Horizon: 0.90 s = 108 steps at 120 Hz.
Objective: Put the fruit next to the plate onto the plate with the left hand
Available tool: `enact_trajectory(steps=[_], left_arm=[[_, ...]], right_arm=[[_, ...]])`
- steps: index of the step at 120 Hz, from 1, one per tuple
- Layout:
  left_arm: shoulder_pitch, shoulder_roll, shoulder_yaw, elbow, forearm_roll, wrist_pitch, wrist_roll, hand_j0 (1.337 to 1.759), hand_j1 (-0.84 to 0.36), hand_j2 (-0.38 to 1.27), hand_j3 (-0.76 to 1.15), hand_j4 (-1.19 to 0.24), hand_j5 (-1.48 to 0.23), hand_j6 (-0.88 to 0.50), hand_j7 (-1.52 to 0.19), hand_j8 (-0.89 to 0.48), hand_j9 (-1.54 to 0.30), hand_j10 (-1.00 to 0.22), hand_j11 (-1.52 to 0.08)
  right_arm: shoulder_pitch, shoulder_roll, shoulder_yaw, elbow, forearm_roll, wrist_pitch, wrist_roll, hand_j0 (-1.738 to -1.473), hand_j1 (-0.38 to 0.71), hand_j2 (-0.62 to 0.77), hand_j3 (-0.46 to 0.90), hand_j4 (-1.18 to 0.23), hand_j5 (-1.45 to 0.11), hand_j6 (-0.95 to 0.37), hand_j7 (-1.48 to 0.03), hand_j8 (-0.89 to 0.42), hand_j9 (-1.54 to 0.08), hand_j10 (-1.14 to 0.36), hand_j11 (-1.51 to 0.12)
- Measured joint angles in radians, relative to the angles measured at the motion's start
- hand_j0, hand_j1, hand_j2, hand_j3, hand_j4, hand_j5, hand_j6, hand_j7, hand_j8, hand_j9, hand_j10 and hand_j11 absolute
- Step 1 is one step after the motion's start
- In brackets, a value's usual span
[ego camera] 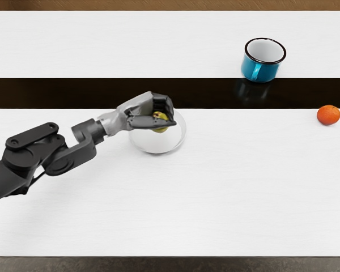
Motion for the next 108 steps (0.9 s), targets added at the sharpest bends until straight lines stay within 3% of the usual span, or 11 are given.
enact_trajectory(steps=[23, 41, 108], left_arm=[[-0.012, -0.045, -0.001, 0.094, -0.005, 0.011, 0.001, 1.657, -0.54, 0.12, 0.0, -0.76, -0.99, -0.76, -0.99, -0.77, -1.0, -0.63, -1.0], [-0.011, -0.052, -0.003, 0.125, -0.011, 0.03, 0.0, 1.657, -0.54, 0.14, 0.0, -0.73, -0.95, -0.73, -0.95, -0.73, -0.96, -0.64, -0.96], [-0.009, -0.073, -0.013, 0.156, -0.03, 0.06, 0.001, 1.658, -0.27, 0.1, 0.0, -0.52, -0.67, -0.52, -0.67, -0.52, -0.67, -0.51, -0.67]], right_arm=[[0.0, 0.0, 0.0, 0.0, 0.0, 0.0, 0.0, -1.658, -0.35, 0.0, 0.0, 0.0, 0.0, 0.0, 0.0, 0.0, 0.0, 0.0, 0.0], [0.0, 0.0, 0.0, 0.0, 0.0, 0.0, 0.0, -1.658, -0.35, 0.0, 0.0, 0.0, 0.0, 0.0, 0.0, 0.0, 0.0, 0.0, 0.0], [0.0, 0.0, 0.0, 0.0, 0.0, 0.0, 0.0, -1.658, -0.35, 0.0, 0.0, 0.0, 0.0, 0.0, 0.0, 0.0, 0.0, 0.0, 0.0]])
